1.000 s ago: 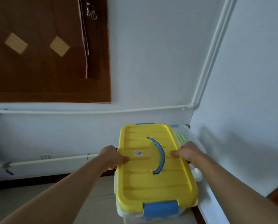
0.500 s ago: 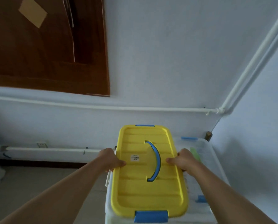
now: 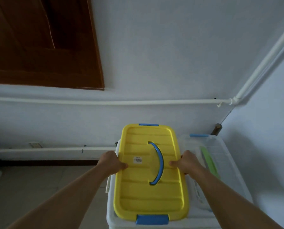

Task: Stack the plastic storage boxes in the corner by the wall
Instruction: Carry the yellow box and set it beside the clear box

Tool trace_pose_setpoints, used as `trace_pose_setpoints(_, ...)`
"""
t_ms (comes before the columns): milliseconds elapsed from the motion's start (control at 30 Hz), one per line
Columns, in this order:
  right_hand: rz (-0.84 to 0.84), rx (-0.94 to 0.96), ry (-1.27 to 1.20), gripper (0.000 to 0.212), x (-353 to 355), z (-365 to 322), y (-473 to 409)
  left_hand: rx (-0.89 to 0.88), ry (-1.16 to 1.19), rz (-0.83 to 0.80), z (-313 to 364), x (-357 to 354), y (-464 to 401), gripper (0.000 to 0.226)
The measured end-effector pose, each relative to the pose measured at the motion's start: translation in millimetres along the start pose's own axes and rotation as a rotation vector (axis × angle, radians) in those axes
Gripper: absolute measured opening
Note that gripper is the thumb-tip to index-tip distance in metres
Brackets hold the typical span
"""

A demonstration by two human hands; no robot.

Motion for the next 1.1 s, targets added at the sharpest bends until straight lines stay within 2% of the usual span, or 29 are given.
trace_pose_setpoints(367,0.059,0.007,0.019,0.064,-13.4,1.6,-13.5,0.000,0.030,-0.002,-2.4,-10.3,-20.5,0.041)
trace_pose_setpoints(500,0.094,0.022,0.070,0.059,-13.8,0.1,-15.2,0.029,0.051,-0.008,-5.0,-14.0,-26.1,0.047)
trace_pose_setpoints(733,0.078,0.078,0.070,0.051,-21.0,0.7,-7.6,0.003,0.032,0.021,0.2,-17.8,-18.0,0.047)
trace_pose_setpoints(867,0.032,0.114,0.039,0.057,-25.2,1.1,12.0,0.012,0.141,-0.083,0.2,-27.9,5.3,0.050)
trace_pose_setpoints(1000,0.086,0.211,0.164,0.057,-12.6,-3.9,43.2,-0.003,0.186,-0.131,-4.0,-29.2,30.0,0.058)
trace_pose_setpoints(1100,0.057,0.292,0.303,0.062,-8.9,1.0,72.7,-0.012,0.179,-0.122,-5.7,-27.5,44.7,0.062)
Point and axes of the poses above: each hand's wrist, its own y-axis away from the middle knuckle, its own x-axis out of the back of the hand, z = x × y, the point moved 9 cm from there along -y, towards the middle knuckle, and after that the axes turned 11 degrees about z, right-handed, at the moved point
